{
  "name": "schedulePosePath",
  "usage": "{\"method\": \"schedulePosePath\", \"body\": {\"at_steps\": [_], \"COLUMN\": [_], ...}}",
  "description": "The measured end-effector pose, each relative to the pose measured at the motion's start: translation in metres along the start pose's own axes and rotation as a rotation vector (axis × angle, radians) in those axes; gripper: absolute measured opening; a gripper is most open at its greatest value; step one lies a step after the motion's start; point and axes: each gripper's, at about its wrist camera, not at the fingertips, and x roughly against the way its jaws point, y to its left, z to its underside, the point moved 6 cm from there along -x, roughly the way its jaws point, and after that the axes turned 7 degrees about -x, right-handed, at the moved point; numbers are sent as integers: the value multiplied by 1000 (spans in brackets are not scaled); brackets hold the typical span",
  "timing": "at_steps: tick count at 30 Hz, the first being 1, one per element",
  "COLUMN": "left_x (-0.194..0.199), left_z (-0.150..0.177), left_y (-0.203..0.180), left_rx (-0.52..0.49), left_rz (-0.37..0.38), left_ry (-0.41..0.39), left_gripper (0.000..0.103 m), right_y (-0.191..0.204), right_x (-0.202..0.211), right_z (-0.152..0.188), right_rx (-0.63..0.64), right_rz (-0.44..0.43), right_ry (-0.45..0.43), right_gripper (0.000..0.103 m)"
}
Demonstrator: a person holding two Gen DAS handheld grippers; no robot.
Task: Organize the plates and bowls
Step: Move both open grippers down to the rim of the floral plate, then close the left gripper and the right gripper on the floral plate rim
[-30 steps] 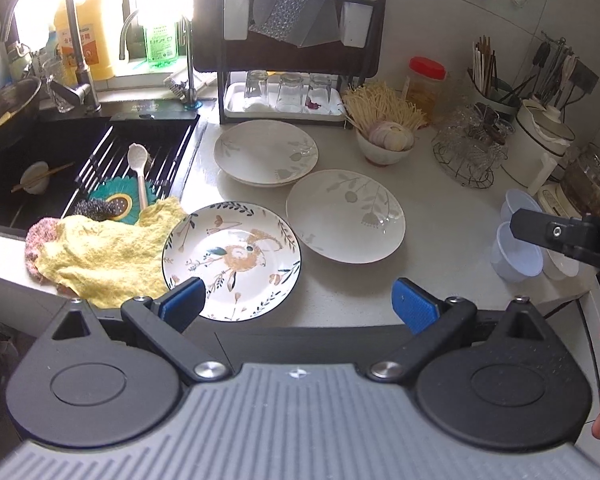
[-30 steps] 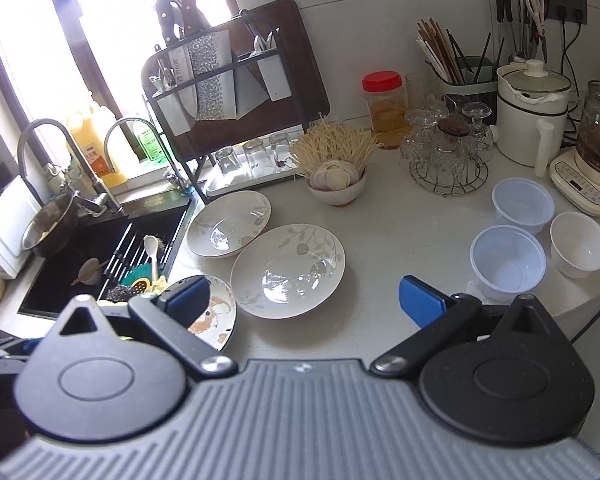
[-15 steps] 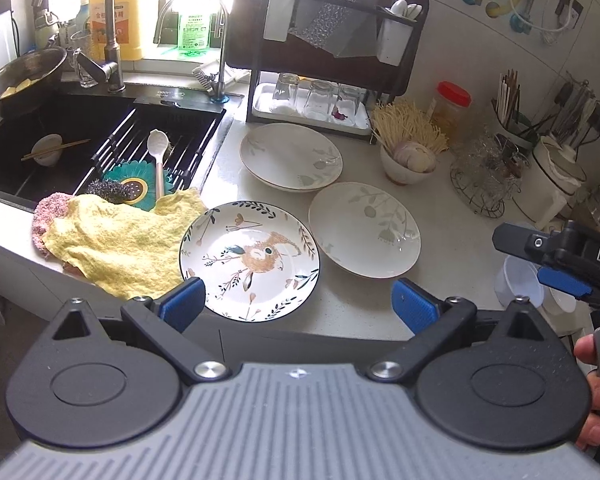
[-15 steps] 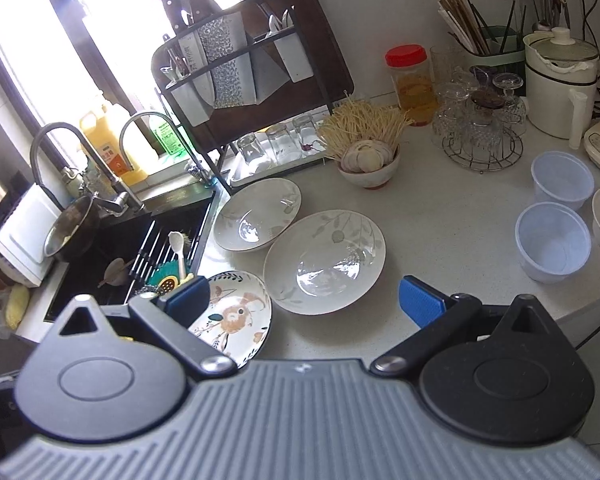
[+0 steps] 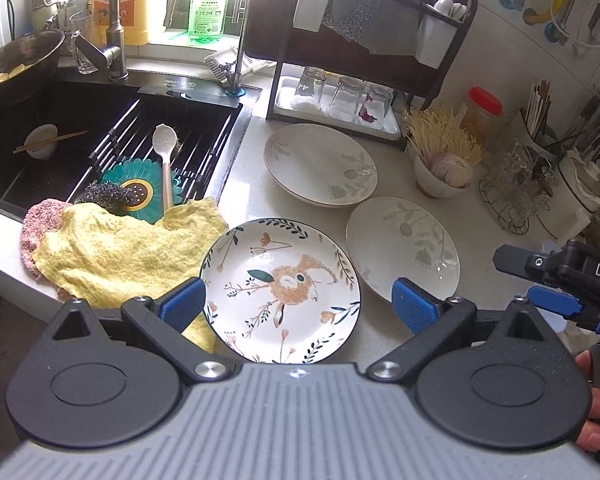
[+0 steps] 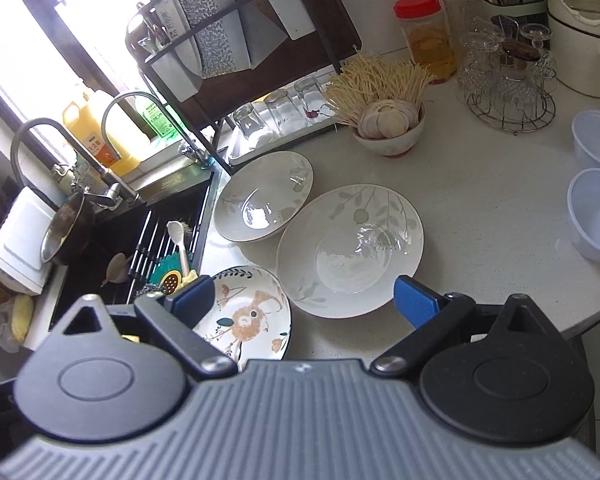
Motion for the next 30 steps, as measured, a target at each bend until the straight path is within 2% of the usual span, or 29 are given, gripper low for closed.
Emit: {"method": "schedulePosePath", "body": {"at_steps": [6, 8, 12, 16, 18, 20, 25, 27, 30], "left_x": [-39, -52, -76, -98, -107, -114, -128, -136, -145], "left_z": [-14, -16, -15, -8, -5, 0, 13, 18, 20], "left_y": [16, 22, 36, 51, 58, 67, 85, 94, 101], "left_rx": [-1, 1, 7, 34, 40, 53, 55, 83, 99], "left_rz": [28, 36, 42, 56, 66, 63, 64, 77, 95], "left_ry": [55, 83, 134, 185, 209, 238, 278, 299, 316], "left_gripper": [101, 100, 100, 98, 89, 87, 79, 66, 54], "right_y": [-5, -7, -10, -10, -10, -11, -3, 1, -1], "right_x": [-41, -54, -73, -91, -99, -107, -123, -129, -137], "right_z": [2, 3, 9, 23, 32, 41, 59, 64, 65], "right_rx": [-77, -131, -190, -207, -224, -250, -249, -234, -254], "right_rz": [11, 18, 25, 47, 57, 60, 63, 58, 57], "right_ry": [87, 134, 200, 278, 314, 348, 396, 404, 399], "right_gripper": [88, 80, 79, 73, 67, 57, 56, 56, 56]}}
